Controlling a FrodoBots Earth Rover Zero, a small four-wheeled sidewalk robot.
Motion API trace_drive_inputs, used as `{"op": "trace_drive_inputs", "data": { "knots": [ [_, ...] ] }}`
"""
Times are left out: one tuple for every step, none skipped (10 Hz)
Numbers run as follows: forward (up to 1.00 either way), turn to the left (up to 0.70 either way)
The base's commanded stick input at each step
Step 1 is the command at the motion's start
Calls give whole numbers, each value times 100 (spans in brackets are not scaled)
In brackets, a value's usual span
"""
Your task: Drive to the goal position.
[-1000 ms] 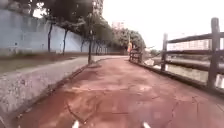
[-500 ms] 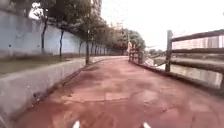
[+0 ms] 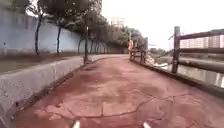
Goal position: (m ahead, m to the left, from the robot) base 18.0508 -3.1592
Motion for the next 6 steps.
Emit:
{"op": "trace_drive_inputs", "data": {
  "knots": [
    [70,0],
    [70,0],
    [70,0],
    [70,0],
    [70,0],
    [70,0]
  ]
}}
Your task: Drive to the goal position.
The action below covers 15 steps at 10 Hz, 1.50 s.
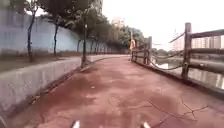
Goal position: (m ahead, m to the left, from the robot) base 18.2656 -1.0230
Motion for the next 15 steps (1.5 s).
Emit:
{"op": "trace_drive_inputs", "data": {
  "knots": [
    [70,0],
    [70,0],
    [70,0],
    [70,0],
    [70,0],
    [70,0],
    [70,0],
    [70,0],
    [70,0],
    [70,0],
    [70,0],
    [70,0],
    [70,0],
    [70,0],
    [70,0]
  ]
}}
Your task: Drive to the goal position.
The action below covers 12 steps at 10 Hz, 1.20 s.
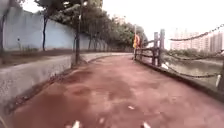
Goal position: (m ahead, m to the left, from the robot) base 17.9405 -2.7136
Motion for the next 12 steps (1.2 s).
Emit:
{"op": "trace_drive_inputs", "data": {
  "knots": [
    [70,0],
    [70,0],
    [70,0],
    [70,0],
    [70,0],
    [70,0],
    [70,0],
    [70,0],
    [70,0],
    [70,0],
    [70,0],
    [70,0]
  ]
}}
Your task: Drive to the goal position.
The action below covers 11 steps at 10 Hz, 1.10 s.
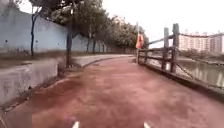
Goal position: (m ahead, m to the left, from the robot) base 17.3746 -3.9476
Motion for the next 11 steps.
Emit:
{"op": "trace_drive_inputs", "data": {
  "knots": [
    [70,0],
    [70,0],
    [70,0],
    [70,0],
    [70,0],
    [70,0],
    [70,0],
    [70,0],
    [70,0],
    [70,0],
    [70,0]
  ]
}}
